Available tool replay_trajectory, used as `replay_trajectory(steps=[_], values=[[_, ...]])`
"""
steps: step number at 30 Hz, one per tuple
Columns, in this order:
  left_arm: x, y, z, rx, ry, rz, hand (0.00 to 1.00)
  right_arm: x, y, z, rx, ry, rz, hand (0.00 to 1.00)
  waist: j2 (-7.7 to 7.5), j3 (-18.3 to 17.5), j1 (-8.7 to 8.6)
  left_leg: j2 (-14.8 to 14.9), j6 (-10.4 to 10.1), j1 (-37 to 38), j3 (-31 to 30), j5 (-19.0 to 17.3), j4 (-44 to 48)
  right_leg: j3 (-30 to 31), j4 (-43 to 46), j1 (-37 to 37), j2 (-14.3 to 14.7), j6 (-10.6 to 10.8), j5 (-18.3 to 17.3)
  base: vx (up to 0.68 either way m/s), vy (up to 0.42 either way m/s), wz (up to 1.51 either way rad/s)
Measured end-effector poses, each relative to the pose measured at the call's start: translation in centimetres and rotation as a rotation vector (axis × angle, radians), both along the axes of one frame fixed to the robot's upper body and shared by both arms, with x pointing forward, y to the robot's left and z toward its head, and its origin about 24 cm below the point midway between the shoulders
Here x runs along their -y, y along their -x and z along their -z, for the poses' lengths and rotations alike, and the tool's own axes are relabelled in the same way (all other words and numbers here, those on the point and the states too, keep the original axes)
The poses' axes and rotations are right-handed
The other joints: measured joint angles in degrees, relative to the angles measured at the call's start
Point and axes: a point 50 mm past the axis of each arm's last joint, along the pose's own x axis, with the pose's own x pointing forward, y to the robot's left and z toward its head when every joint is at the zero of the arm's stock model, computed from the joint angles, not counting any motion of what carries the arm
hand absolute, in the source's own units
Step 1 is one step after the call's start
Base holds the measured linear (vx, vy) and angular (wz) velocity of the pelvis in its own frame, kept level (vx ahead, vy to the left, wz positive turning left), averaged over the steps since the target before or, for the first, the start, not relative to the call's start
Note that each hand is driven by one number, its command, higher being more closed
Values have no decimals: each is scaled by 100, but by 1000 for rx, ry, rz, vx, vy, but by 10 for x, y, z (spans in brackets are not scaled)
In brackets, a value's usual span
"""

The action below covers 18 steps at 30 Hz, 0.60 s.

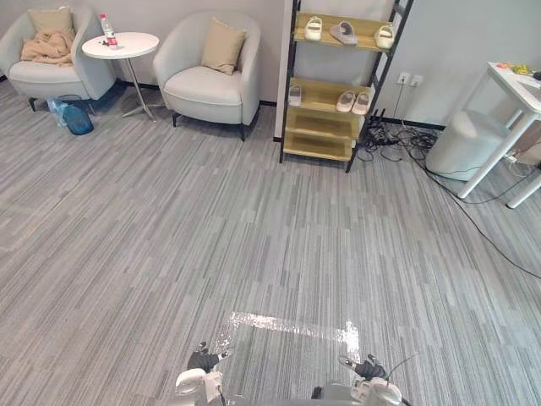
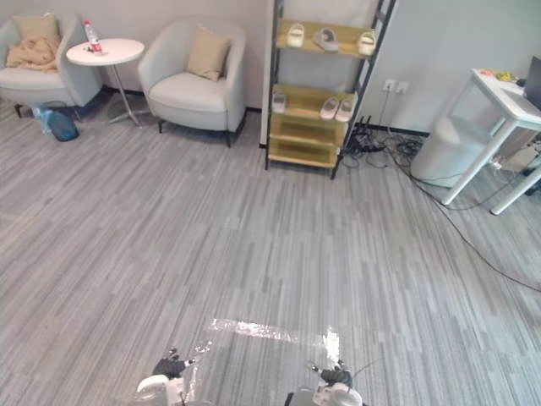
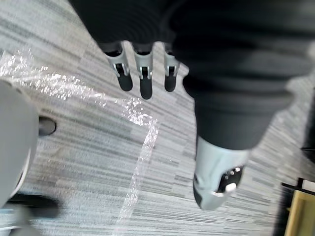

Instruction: Pick up cushions and gather them together orderly.

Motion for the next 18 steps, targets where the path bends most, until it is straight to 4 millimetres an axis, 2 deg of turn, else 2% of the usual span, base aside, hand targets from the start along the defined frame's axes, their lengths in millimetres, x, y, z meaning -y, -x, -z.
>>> replay_trajectory(steps=[1,2,3,4,5,6,7,9,10,11,12,13,14,15,17,18], values=[[6,4,2,-12,20,-9,0,7,2,0,-9,16,-1,0,189,-67,-14,165,-13,12,-60,-7,121,-108,52,73,105,-66,-130,274,-174,17],[7,5,2,-13,23,-16,0,7,3,0,-13,16,-2,0,203,-85,-12,190,-28,-17,-65,-16,216,-121,43,93,124,-79,-207,383,-278,23],[8,3,2,-3,32,-45,0,9,2,0,-14,22,-7,0,322,-57,-11,399,-192,-528,-196,-146,1387,-192,-58,244,249,-188,-393,301,-256,19],[6,2,1,3,31,-54,0,11,1,0,-12,28,-13,0,362,-44,-15,513,-195,-909,-261,-139,2219,-242,-141,359,329,-237,-447,276,-254,17],[6,1,1,7,32,-61,0,12,1,-1,-10,32,-15,0,382,-27,-15,584,-182,-1113,-311,-92,2652,-272,-187,426,373,-269,-471,196,-150,4],[7,-1,-1,20,37,-71,0,15,1,-1,-11,43,-12,0,480,21,26,880,-140,-1620,-386,-39,3832,-347,-267,696,550,-377,-551,309,-147,-10],[7,-2,-1,25,36,-71,0,15,2,-1,-19,42,-5,0,500,49,63,977,-161,-1830,-352,-131,4170,-358,-324,986,627,-415,-629,258,-101,-14],[8,-3,-2,30,36,-64,0,13,1,-1,-17,34,6,0,452,69,76,916,-149,-2012,-305,-276,3881,-326,-453,1251,615,-399,-689,222,-49,-16],[8,-5,-3,43,35,-61,0,9,0,0,-18,29,-9,0,410,76,115,757,-165,-2113,-334,-290,3202,-209,-524,1341,573,-352,-725,189,-21,-27],[8,-6,-4,47,34,-60,0,8,-1,0,-14,27,-10,0,392,87,127,688,-173,-2108,-346,-276,2892,-161,-520,1350,547,-333,-746,215,73,-41],[8,-7,-4,50,35,-60,0,8,-2,0,-15,27,-12,0,380,95,140,505,-159,-2095,-452,-128,2022,-56,-518,1373,489,-252,-795,159,91,-31],[10,-7,-4,48,38,-56,0,9,-1,0,-18,30,-11,0,406,82,143,424,-211,-2068,-611,233,1507,-8,-505,1377,501,-191,-831,261,168,-49],[6,-7,-4,48,27,-52,0,7,1,1,-30,24,-12,0,310,50,205,329,-161,-1920,-545,572,1320,193,-522,1405,451,-95,-862,187,132,-39],[4,-6,-4,48,22,-52,0,4,1,1,-30,17,-12,0,278,20,207,288,-151,-1865,-501,578,1229,222,-554,1419,413,-77,-868,238,145,-35],[-1,-6,-4,41,10,-48,0,-4,6,4,-43,-3,-19,0,86,-69,202,157,-108,-1741,-361,602,1033,242,-749,1536,253,22,-834,253,119,-12],[-1,-6,-4,39,9,-47,0,-6,7,4,-47,-6,-29,0,45,-86,207,116,-100,-1665,-317,607,964,262,-830,1626,216,56,-813,261,116,-8]])
